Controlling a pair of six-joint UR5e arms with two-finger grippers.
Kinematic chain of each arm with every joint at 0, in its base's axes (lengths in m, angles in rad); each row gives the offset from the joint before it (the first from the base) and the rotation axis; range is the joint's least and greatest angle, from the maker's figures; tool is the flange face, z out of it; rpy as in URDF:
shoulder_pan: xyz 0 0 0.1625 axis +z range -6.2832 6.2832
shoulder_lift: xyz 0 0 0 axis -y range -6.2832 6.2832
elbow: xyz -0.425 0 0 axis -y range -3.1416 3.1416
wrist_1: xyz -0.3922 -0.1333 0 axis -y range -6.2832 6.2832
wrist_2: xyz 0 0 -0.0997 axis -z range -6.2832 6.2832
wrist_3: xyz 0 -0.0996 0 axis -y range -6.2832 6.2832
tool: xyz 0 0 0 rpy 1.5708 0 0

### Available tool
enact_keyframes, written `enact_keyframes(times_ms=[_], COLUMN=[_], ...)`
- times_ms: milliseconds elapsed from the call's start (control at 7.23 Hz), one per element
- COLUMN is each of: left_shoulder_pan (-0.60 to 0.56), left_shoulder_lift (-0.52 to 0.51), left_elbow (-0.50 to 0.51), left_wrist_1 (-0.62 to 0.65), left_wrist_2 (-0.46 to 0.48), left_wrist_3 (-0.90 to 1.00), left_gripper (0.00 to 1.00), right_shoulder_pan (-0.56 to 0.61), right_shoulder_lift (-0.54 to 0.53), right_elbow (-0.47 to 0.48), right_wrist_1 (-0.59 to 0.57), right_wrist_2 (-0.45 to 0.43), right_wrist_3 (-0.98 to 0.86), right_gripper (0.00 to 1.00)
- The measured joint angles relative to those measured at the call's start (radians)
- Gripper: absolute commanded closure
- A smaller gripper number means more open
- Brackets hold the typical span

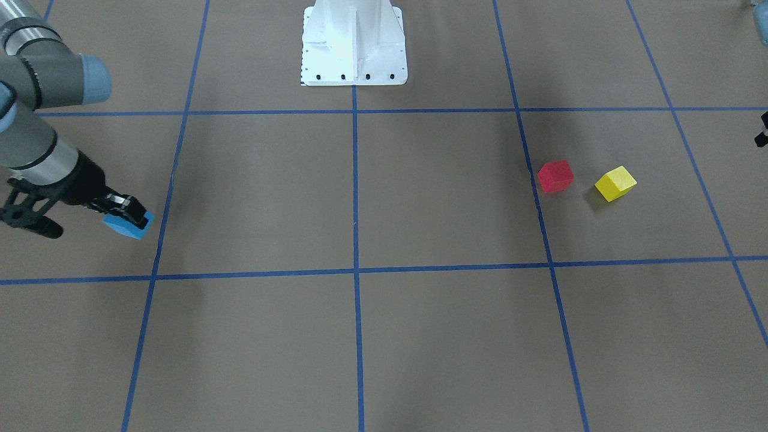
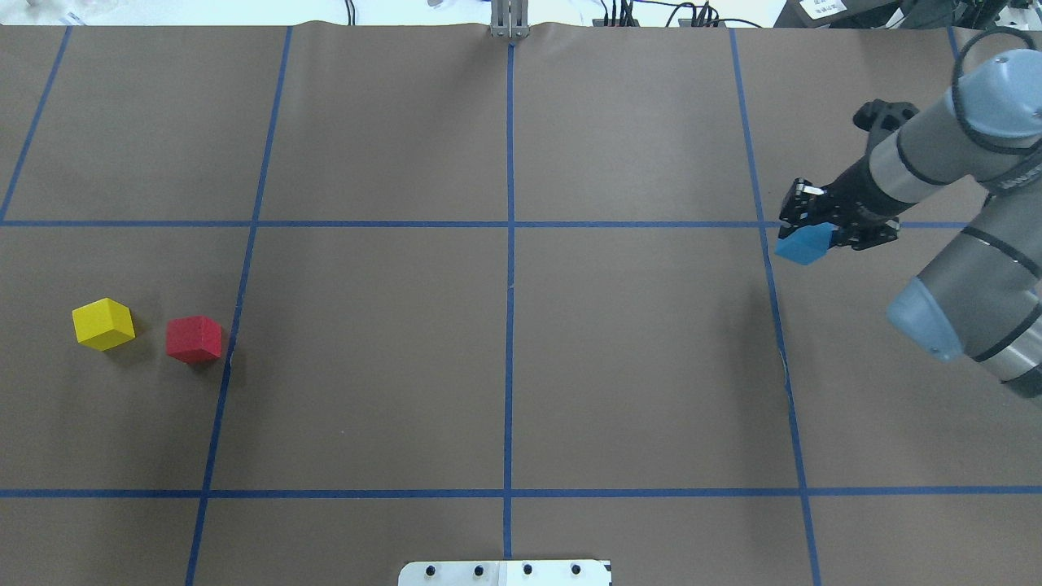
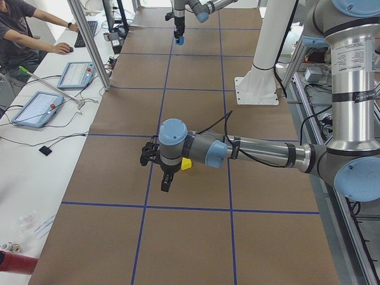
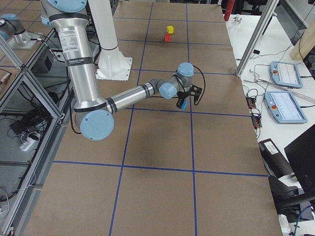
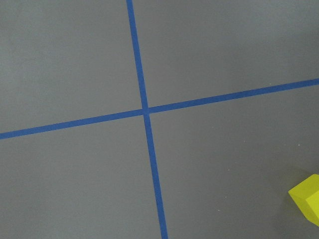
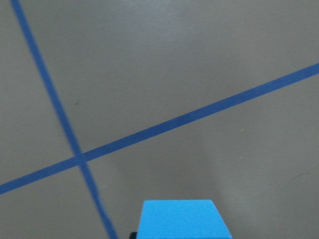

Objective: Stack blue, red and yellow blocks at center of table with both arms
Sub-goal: 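Carry the blue cube with the right gripper to the table center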

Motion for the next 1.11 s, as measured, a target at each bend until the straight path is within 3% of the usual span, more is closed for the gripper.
enact_keyframes(times_ms=[277, 554, 1107], left_shoulder_pan=[-0.001, -0.004, -0.005], left_shoulder_lift=[0.050, 0.091, 0.099], left_elbow=[-0.004, -0.018, -0.057], left_wrist_1=[-0.084, -0.141, -0.153], left_wrist_2=[-0.030, -0.034, -0.035], left_wrist_3=[-0.008, -0.036, -0.100], left_gripper=[0.00, 0.00, 0.00], right_shoulder_pan=[-0.197, -0.271, -0.302], right_shoulder_lift=[0.255, 0.481, 0.624], right_elbow=[-0.050, -0.149, -0.372], right_wrist_1=[-0.072, -0.190, -0.201], right_wrist_2=[-0.133, -0.167, -0.175], right_wrist_3=[0.093, 0.106, -0.053], right_gripper=[1.00, 1.00, 1.00])
